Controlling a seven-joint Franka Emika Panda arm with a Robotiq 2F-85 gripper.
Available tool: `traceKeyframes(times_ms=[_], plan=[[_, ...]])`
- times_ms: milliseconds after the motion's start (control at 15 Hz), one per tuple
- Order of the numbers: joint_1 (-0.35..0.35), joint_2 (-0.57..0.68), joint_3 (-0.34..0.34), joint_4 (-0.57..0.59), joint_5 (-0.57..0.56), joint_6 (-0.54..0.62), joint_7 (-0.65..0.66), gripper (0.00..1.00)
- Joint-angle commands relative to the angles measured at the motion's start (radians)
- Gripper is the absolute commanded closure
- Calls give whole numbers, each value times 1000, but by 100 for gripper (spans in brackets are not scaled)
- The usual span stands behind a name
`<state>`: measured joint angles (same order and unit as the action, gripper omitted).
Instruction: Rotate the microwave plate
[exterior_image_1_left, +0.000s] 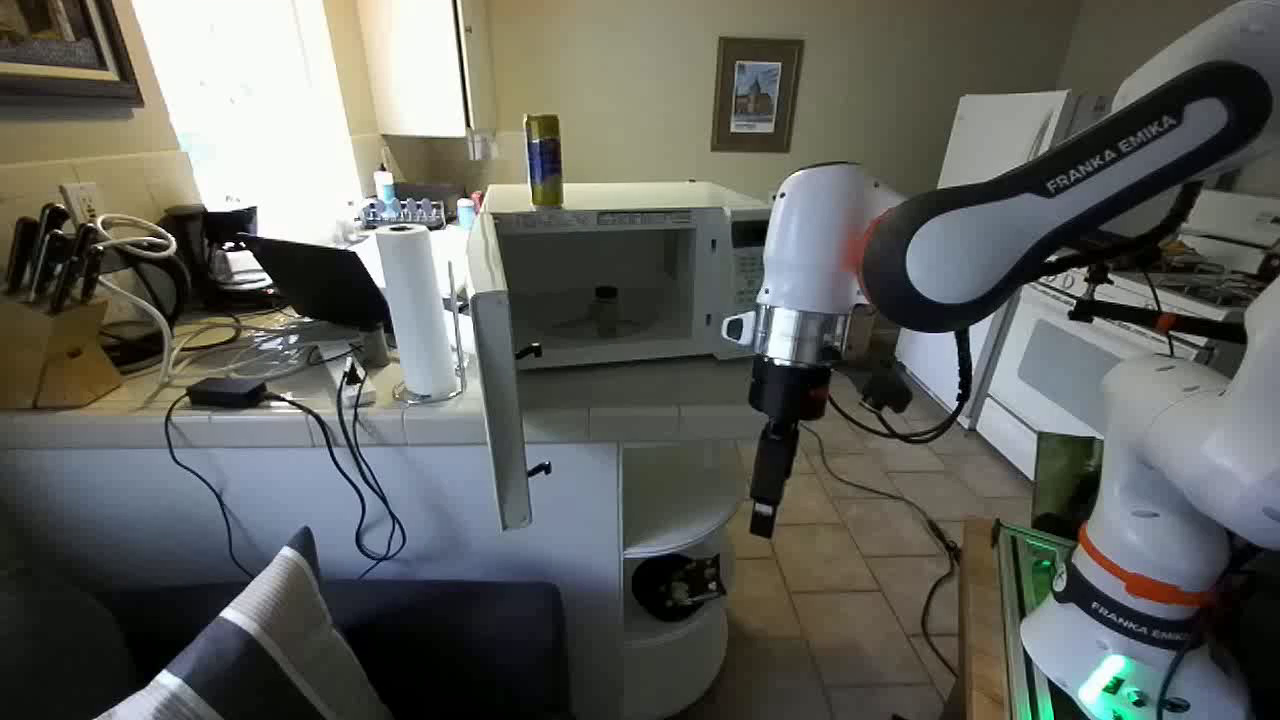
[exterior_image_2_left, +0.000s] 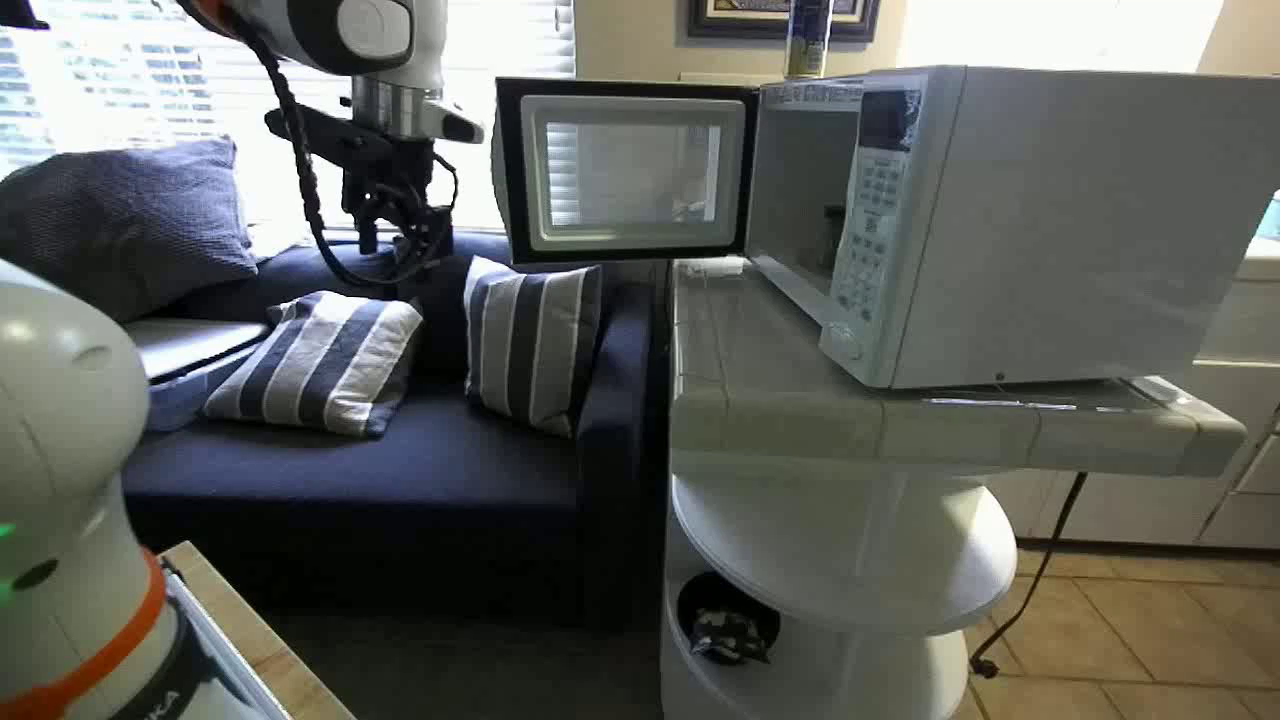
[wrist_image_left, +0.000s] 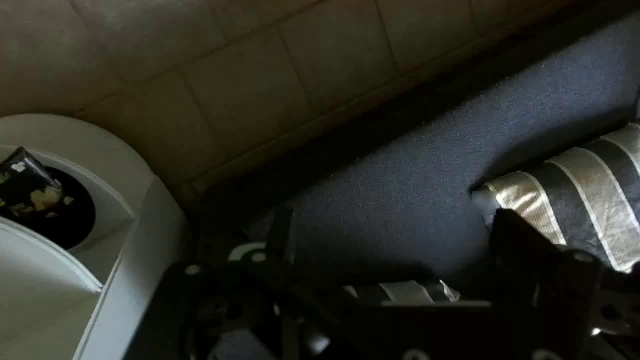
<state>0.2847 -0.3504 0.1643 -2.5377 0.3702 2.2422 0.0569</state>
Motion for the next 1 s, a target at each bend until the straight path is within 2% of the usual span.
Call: traceKeyframes(times_ms=[0,267,467,733,800,933], plan=[[-9,0,9,1,3,-3,-2,0],[-40,49,-5,42,44,28,86,0],[-94,131,-51,100,71,66,117,0],[-155,240,-107,150,142,179,131,0],[-169,263,-120,160,165,212,132,18],[-193,305,-138,190,212,261,146,34]])
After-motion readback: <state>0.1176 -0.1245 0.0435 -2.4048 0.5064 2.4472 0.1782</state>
